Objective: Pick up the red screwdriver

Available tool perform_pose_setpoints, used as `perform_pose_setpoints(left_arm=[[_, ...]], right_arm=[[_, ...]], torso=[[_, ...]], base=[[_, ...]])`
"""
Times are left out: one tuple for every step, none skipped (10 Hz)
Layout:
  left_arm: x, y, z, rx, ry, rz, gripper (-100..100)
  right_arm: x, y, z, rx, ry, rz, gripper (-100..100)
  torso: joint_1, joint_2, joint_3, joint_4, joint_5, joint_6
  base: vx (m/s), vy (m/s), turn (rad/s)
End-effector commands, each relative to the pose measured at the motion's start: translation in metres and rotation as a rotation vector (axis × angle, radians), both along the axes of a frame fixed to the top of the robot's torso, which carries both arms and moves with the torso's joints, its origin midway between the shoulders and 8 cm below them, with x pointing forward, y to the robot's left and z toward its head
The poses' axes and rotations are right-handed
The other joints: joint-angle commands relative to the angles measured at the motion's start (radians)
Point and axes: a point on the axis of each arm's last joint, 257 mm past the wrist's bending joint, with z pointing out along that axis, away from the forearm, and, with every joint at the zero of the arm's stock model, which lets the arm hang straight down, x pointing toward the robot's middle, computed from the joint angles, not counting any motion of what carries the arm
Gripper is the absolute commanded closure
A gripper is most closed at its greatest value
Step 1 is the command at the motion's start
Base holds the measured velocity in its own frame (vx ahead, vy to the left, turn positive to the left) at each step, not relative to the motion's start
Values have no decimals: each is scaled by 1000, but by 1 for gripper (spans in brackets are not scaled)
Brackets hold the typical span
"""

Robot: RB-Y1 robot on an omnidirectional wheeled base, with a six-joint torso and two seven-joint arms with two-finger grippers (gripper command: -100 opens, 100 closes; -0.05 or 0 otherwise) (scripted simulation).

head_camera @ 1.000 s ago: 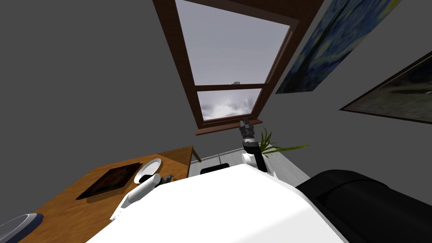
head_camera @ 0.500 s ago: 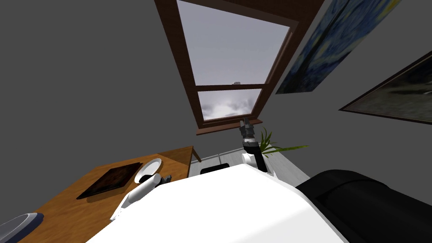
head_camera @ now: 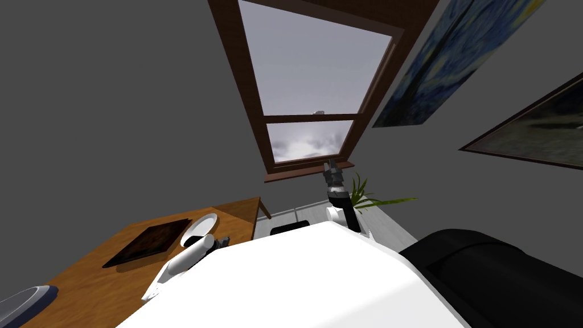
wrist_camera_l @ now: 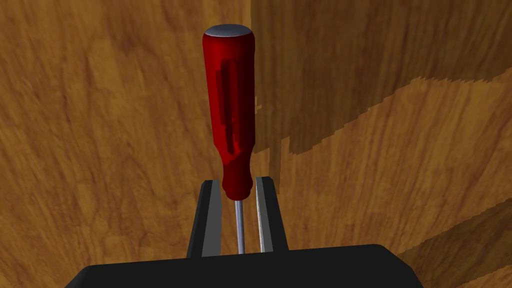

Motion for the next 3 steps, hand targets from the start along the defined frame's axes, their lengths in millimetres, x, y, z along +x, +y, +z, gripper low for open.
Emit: perform_pose_setpoints(left_arm=[[-2,5,9,-1,3,-4,100],[-1,4,5,0,0,-2,100],[-2,4,6,-1,2,-3,0]], right_arm=[[0,0,0,0,0,0,0],[0,0,0,0,0,0,0],[0,0,0,0,0,0,0]], torso=[[0,0,0,0,0,0],[0,0,0,0,0,0],[1,0,0,0,1,0]], base=[[17,-40,19],[6,-16,8],[0,0,0]])
